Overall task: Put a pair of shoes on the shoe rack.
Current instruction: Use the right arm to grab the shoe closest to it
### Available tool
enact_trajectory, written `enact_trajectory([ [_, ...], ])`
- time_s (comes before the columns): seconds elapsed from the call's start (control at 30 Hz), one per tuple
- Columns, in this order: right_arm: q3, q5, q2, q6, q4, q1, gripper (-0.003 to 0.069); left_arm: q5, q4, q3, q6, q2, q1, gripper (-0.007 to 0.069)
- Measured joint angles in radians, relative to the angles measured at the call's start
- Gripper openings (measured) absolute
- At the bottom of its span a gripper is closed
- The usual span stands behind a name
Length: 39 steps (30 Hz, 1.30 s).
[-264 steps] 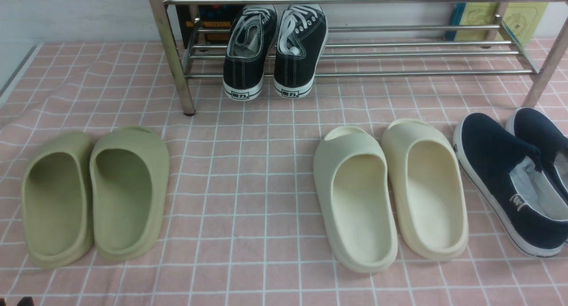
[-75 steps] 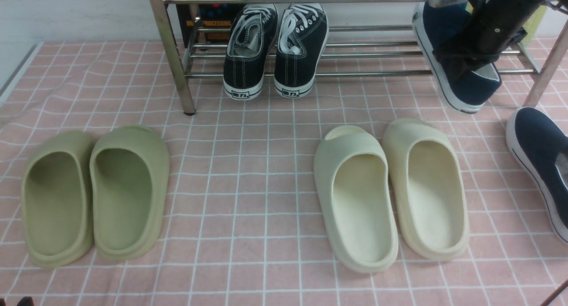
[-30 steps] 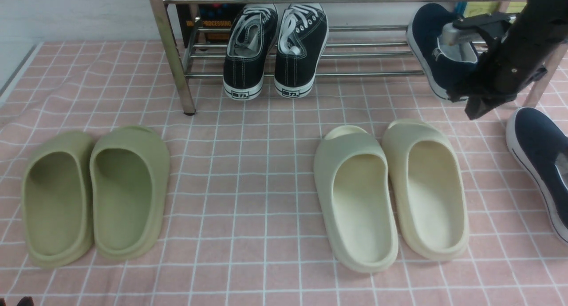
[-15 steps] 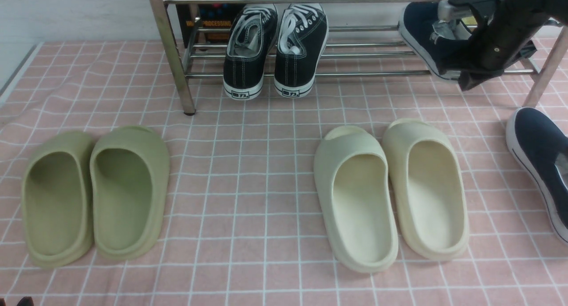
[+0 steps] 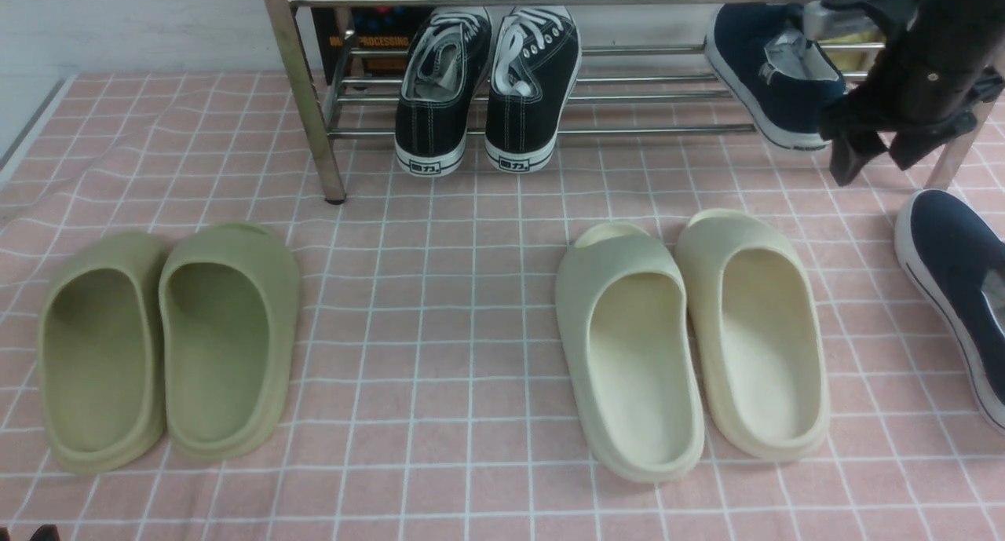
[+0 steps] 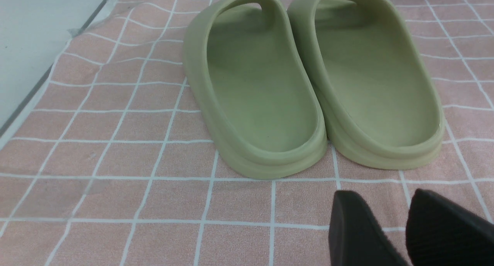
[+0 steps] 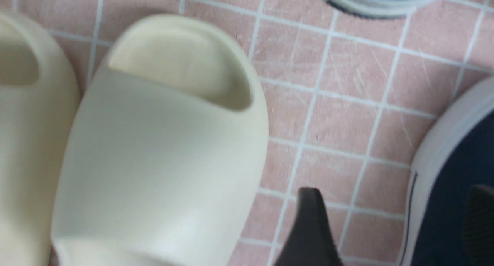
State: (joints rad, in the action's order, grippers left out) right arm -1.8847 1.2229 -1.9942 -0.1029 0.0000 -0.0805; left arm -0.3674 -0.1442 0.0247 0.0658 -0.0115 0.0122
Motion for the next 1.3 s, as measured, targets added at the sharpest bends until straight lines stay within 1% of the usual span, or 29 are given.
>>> enact_trajectory([
  [0.07, 0.107, 0.002, 0.088, 0.0, -0.011, 0.01, 0.056, 0.0, 0.0, 0.0, 0.0, 0.0, 0.0, 0.0239],
  [0.13, 0.2, 0.003, 0.162, 0.0, -0.017, 0.027, 0.0566, 0.0, 0.0, 0.0, 0.0, 0.0, 0.0, 0.0239],
  [0.23, 0.404, 0.004, 0.275, 0.009, -0.022, 0.083, 0.0561, 0.0, 0.0, 0.0, 0.0, 0.0, 0.0, 0.0239],
  [0.37, 0.583, -0.04, 0.37, 0.04, -0.026, 0.151, 0.0536, 0.0, 0.0, 0.0, 0.0, 0.0, 0.0, 0.0239],
  [0.43, 0.65, -0.1, 0.392, 0.053, -0.032, 0.173, 0.0518, 0.0, 0.0, 0.0, 0.0, 0.0, 0.0, 0.0239],
  [0.63, 0.722, -0.218, 0.356, 0.06, -0.028, 0.178, 0.0468, 0.0, 0.0, 0.0, 0.0, 0.0, 0.0, 0.0239],
  [0.77, 0.722, -0.29, 0.261, 0.06, -0.032, 0.178, 0.0403, 0.0, 0.0, 0.0, 0.0, 0.0, 0.0, 0.0239],
  [0.8, 0.722, -0.292, 0.253, 0.06, -0.032, 0.178, 0.04, 0.0, 0.0, 0.0, 0.0, 0.0, 0.0, 0.0239],
  [0.9, 0.722, -0.329, 0.193, 0.06, -0.043, 0.178, 0.0295, 0.0, 0.0, 0.0, 0.0, 0.0, 0.0, 0.0239],
  [0.97, 0.722, -0.335, 0.183, 0.06, -0.046, 0.178, 0.0195, 0.0, 0.0, 0.0, 0.0, 0.0, 0.0, 0.0239],
  [1.03, 0.722, -0.334, 0.19, 0.06, -0.048, 0.178, 0.0077, 0.0, 0.0, 0.0, 0.0, 0.0, 0.0, 0.0239],
  [1.1, 0.722, -0.324, 0.215, 0.06, -0.046, 0.178, 0.0014, 0.0, 0.0, 0.0, 0.0, 0.0, 0.0, 0.0239],
  [1.3, 0.715, -0.235, 0.354, 0.056, -0.007, 0.178, 0.0013, 0.0, 0.0, 0.0, 0.0, 0.0, 0.0, 0.0239],
])
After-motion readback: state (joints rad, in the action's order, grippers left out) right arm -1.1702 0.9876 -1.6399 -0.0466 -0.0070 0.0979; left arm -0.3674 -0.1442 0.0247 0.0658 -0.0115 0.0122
